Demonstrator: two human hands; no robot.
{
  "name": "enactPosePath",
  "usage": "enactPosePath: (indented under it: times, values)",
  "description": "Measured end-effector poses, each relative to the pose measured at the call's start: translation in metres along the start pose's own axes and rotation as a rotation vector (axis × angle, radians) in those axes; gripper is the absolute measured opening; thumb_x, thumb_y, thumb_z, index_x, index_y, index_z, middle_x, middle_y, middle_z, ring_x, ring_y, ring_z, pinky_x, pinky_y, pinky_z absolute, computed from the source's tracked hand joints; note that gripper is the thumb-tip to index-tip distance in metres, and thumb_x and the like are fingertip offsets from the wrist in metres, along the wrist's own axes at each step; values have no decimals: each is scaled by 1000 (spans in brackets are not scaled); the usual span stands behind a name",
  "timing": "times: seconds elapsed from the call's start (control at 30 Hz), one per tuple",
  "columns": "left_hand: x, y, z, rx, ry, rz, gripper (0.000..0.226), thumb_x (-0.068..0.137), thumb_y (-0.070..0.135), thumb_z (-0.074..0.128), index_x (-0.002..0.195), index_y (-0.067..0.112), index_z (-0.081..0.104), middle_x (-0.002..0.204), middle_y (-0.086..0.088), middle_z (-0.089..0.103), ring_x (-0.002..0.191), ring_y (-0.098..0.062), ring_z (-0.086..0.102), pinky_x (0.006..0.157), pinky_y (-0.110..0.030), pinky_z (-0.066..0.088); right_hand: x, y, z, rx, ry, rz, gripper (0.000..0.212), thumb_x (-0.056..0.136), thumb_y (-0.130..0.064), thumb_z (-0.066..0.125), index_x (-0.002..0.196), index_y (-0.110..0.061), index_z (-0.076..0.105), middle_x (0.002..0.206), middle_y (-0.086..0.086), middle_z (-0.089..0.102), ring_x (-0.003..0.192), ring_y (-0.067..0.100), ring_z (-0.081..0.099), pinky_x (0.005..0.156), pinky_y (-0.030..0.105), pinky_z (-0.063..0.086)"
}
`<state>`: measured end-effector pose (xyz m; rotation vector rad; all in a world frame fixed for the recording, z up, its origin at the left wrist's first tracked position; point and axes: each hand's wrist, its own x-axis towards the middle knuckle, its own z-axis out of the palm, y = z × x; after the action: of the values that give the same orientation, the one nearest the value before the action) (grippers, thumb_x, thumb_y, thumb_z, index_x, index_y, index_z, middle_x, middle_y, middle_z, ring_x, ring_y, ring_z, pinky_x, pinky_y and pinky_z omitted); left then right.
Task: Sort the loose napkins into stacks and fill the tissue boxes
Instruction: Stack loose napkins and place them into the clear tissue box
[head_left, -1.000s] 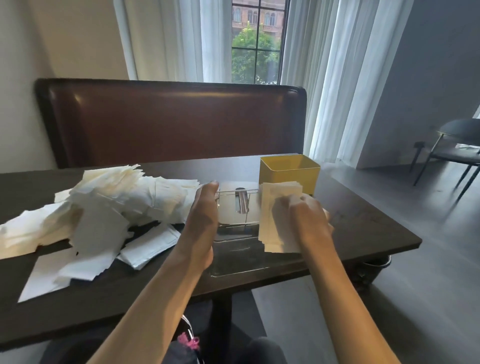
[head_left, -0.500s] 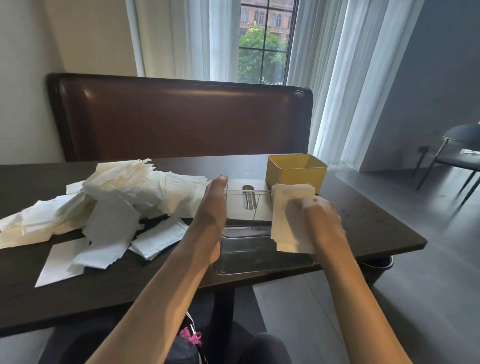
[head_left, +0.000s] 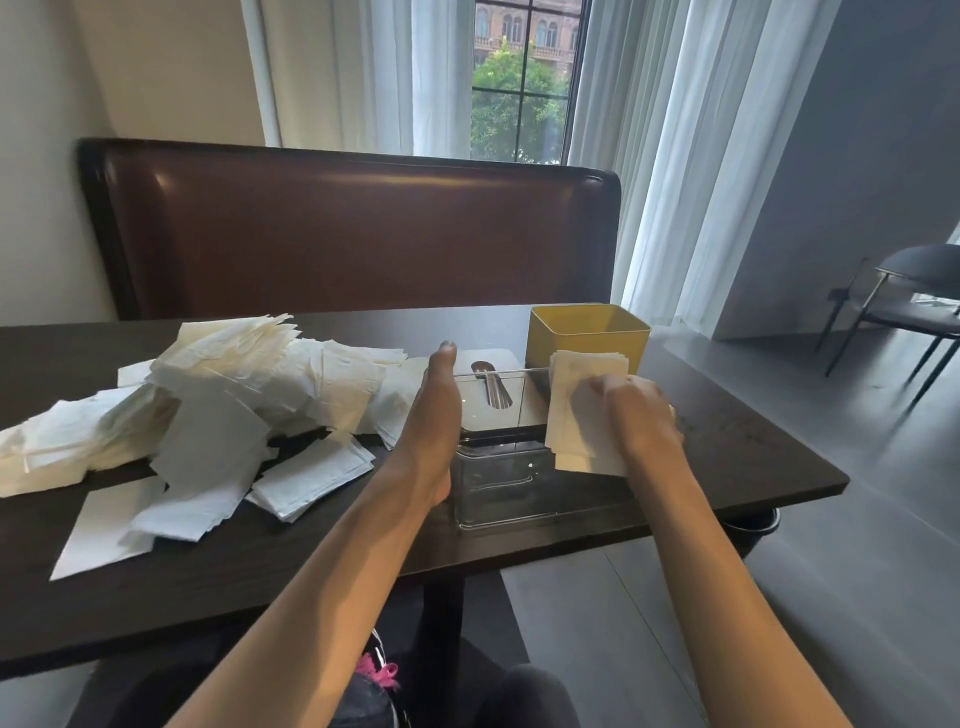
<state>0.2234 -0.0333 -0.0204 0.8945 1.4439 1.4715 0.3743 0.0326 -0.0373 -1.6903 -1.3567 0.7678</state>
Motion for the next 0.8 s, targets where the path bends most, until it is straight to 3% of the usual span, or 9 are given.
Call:
enactPosePath:
  times: [0.13, 0.23, 0.27, 0.4, 0.5, 0.6, 0.67, 0.77, 0.8]
  values:
    - [7, -3, -6, -25, -14, -41, 40, 108, 48, 25, 76, 34, 47, 58, 17, 50, 61, 3, 41, 83, -32, 34, 4, -11, -5, -50, 35, -61, 36, 97, -42, 39, 114, -15, 56, 129, 8, 55, 124, 32, 47, 111, 54, 32]
    - [13, -2, -12, -77, -42, -52, 38, 107, 50, 24, 100, 33, 56, 85, 11, 49, 74, 1, 46, 94, -36, 31, 6, -32, -4, 52, -63, -110, 29, 96, -40, 42, 109, -17, 53, 123, 11, 56, 113, 31, 52, 105, 52, 40]
    - [13, -1, -13, -78, -55, -65, 40, 107, 51, 23, 111, 31, 58, 89, 8, 49, 76, -1, 48, 92, -38, 35, 5, -40, -2, 90, -118, -104, 26, 98, -36, 43, 109, -15, 53, 122, 12, 55, 112, 31, 53, 104, 50, 41]
    - [16, 1, -18, -50, -13, -85, 39, 106, 52, 25, 96, 30, 55, 77, 14, 50, 60, 6, 48, 61, -28, 38, 11, -61, 19, 105, -403, -24, 15, 92, -32, 55, 91, -17, 55, 116, 9, 58, 112, 27, 53, 105, 42, 42]
    - [25, -4, -21, -98, 5, -109, 43, 104, 58, 26, 127, 30, 50, 91, 9, 52, 76, -3, 48, 83, -40, 40, 21, -51, 37, 98, -560, 36, 23, 96, -25, 54, 115, -14, 58, 134, 6, 53, 126, 31, 50, 111, 46, 37]
    - [30, -6, -25, -95, -33, -132, 51, 104, 60, 23, 135, 29, 47, 125, -2, 54, 101, -13, 56, 97, -51, 39, 26, -39, 48, 10, -655, 50, 7, 97, -26, 55, 97, -21, 60, 126, -1, 56, 118, 26, 54, 102, 39, 43]
    - [32, -8, -26, -65, -48, -155, 56, 103, 61, 22, 140, 27, 46, 139, -4, 52, 124, -21, 52, 101, -57, 42, 29, -36, 54, -69, -683, 81, 11, 95, -34, 59, 100, -24, 60, 139, 3, 52, 127, 28, 50, 110, 43, 34]
    - [34, -7, -25, -48, -23, -140, 46, 106, 56, 21, 113, 23, 53, 97, 6, 56, 86, -9, 54, 69, -37, 46, 31, -40, 62, -181, -768, 65, 40, 100, -34, 53, 136, -15, 50, 148, 6, 44, 133, 25, 44, 103, 33, 35]
    - [35, -8, -25, -42, -16, -139, 46, 106, 55, 21, 105, 23, 54, 90, 7, 53, 80, -7, 51, 71, -36, 44, 30, -42, 63, -209, -792, 67, 45, 101, -31, 52, 141, -11, 46, 146, 7, 46, 129, 24, 48, 101, 30, 38]
